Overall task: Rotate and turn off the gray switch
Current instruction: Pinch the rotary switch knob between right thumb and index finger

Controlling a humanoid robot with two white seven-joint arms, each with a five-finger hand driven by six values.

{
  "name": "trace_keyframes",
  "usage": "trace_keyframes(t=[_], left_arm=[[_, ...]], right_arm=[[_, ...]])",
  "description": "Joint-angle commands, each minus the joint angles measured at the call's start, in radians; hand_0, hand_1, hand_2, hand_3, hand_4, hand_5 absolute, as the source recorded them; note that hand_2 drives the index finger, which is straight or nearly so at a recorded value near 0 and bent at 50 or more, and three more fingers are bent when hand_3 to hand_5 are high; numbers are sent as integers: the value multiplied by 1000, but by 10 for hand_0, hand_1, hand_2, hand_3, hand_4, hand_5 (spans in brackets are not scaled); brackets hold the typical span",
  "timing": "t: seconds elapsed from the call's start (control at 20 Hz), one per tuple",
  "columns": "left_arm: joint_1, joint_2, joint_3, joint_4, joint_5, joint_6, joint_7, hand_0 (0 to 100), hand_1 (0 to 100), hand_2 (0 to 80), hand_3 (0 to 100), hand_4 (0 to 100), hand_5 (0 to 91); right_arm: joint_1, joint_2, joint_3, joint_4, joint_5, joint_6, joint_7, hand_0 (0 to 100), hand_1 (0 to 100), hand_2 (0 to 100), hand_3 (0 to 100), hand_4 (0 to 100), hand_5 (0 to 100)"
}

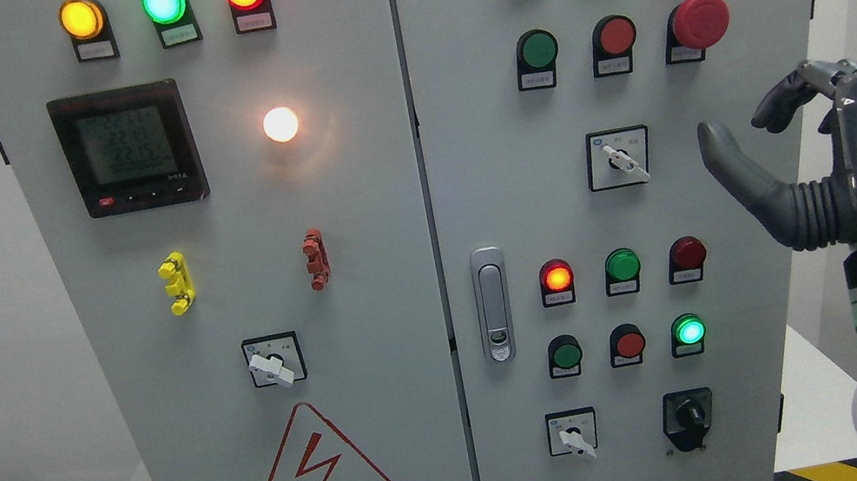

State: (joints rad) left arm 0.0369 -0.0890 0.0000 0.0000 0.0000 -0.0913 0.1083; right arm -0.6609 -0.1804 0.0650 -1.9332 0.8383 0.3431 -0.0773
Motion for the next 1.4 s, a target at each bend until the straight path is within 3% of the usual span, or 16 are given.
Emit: trace_keyframes(t=[0.0,0.3,1.35], left_arm=[[0,0,32,23,-8,1,2,120,389,0,0,0,0],[0,0,32,23,-8,1,1,120,389,0,0,0,0],[0,0,31,23,-8,1,1,120,389,0,0,0,0]], right_arm=[[3,78,61,69,41,5,-5,109,296,695,797,620,766],[1,99,81,77,67,22,-6,102,316,697,801,623,767],[-35,99,81,123,62,25,-1,128,320,661,804,621,763]])
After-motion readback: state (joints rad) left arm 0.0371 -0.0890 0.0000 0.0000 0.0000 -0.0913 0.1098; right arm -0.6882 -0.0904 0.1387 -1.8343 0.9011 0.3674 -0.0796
